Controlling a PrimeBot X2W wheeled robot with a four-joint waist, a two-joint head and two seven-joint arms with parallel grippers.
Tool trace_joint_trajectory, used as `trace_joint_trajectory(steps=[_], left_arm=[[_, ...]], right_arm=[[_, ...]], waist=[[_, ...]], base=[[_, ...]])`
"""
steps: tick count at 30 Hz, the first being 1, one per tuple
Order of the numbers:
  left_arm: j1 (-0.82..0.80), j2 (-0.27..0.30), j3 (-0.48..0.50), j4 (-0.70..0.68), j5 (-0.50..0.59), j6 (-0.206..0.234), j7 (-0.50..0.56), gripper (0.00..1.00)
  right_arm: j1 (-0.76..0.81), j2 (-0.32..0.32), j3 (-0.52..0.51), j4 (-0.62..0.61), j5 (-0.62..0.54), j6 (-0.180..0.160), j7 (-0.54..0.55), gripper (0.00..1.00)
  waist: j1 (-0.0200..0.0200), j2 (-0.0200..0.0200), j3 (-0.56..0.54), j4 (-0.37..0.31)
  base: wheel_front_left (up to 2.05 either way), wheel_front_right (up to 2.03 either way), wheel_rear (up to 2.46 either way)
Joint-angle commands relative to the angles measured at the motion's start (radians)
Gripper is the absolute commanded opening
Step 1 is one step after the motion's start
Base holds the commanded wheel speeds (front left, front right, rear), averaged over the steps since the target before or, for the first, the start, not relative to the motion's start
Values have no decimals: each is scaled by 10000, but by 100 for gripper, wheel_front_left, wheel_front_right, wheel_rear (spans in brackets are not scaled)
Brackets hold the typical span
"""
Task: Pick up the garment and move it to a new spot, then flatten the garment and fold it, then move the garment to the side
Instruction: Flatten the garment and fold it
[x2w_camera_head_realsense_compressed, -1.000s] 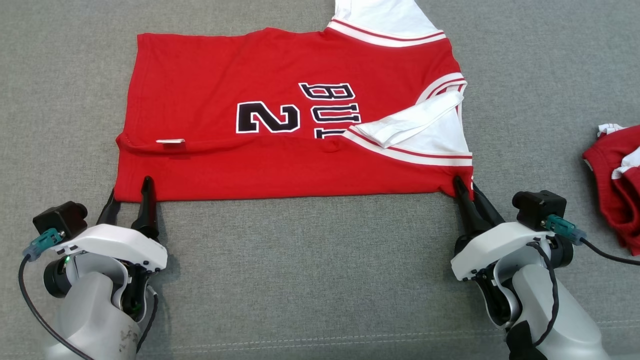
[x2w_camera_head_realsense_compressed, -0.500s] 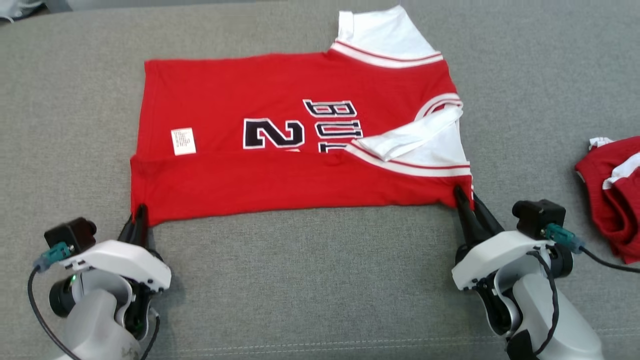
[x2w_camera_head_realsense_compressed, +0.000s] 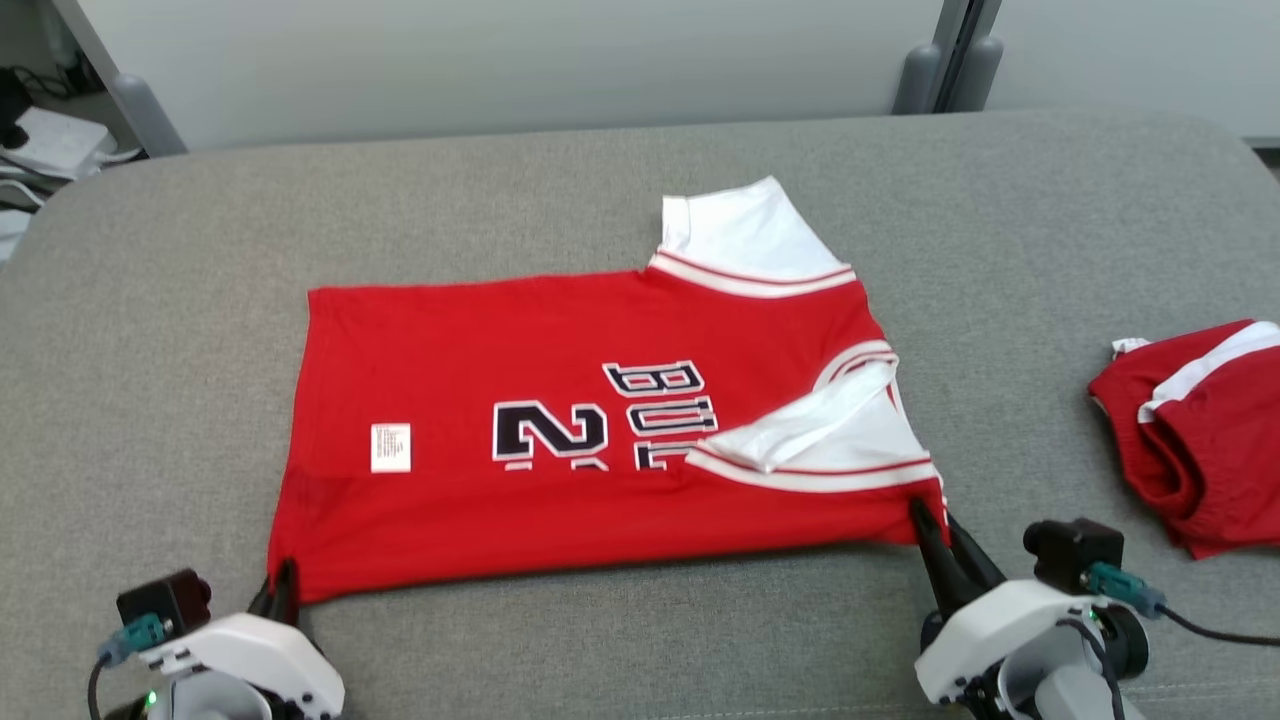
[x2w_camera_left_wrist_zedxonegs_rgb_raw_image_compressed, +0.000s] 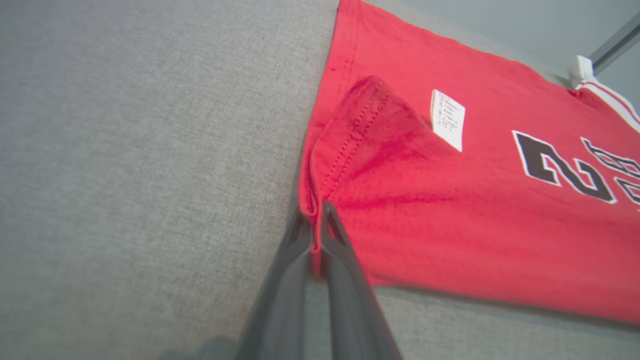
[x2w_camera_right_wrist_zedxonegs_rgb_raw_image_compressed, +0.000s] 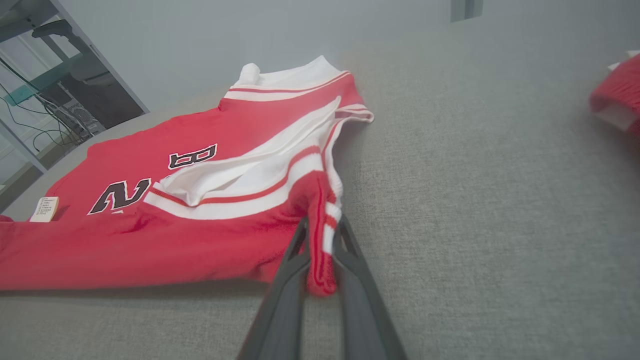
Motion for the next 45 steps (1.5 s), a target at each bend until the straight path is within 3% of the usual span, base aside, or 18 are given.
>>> trace_joint_trajectory(steps=[1, 14, 15, 16, 17, 18, 23, 29, 37, 45], left_arm=[[189, 329, 437, -6, 114, 145, -60, 0], [505, 174, 763, 368, 638, 368, -60, 0], [474, 167, 778, 428, 646, 348, -60, 0], [440, 167, 797, 450, 666, 337, -60, 0], [411, 178, 844, 380, 697, 357, -60, 42], [404, 190, 890, 239, 760, 394, -60, 100], [250, 396, 1111, -1225, 1455, 642, -60, 100], [-510, 368, 1160, -2380, 2068, 347, -61, 100], [-2597, 789, 291, -1502, 2271, -181, -54, 100], [-4311, 1821, -599, -531, 1046, -219, 113, 100]], right_arm=[[238, -205, 272, -302, 204, 12, -61, 0], [1045, -511, 562, -650, 686, 12, -61, 0], [1039, -503, 513, -607, 691, 12, -61, 4], [1027, -482, 446, -548, 705, 12, -61, 42], [992, -463, 363, -515, 708, 12, -61, 100], [938, -458, 261, -502, 695, 12, -61, 100], [530, -579, -833, -1113, -54, 12, -61, 100], [-371, -291, -1597, -1818, -1496, 12, -61, 100], [-2184, 228, -973, -2019, -2238, 12, -61, 100], [-2702, 314, 290, -2646, -1328, 12, -61, 100]], waist=[[0, 0, -320, -66], [0, 0, -297, -61], [0, 0, -266, -59], [0, 0, -231, -54], [0, 0, -193, -42], [0, 0, -156, -28], [0, 0, 28, 17], [0, 0, 470, -59], [0, 0, 1641, -470], [0, 0, 2870, -1094]], base=[[0, 0, 0], [0, 0, 0], [0, 0, 0], [0, 0, 0], [0, 0, 0], [0, 0, 0], [0, 0, 0], [0, 0, 0], [0, 0, 0], [0, 0, 0]])
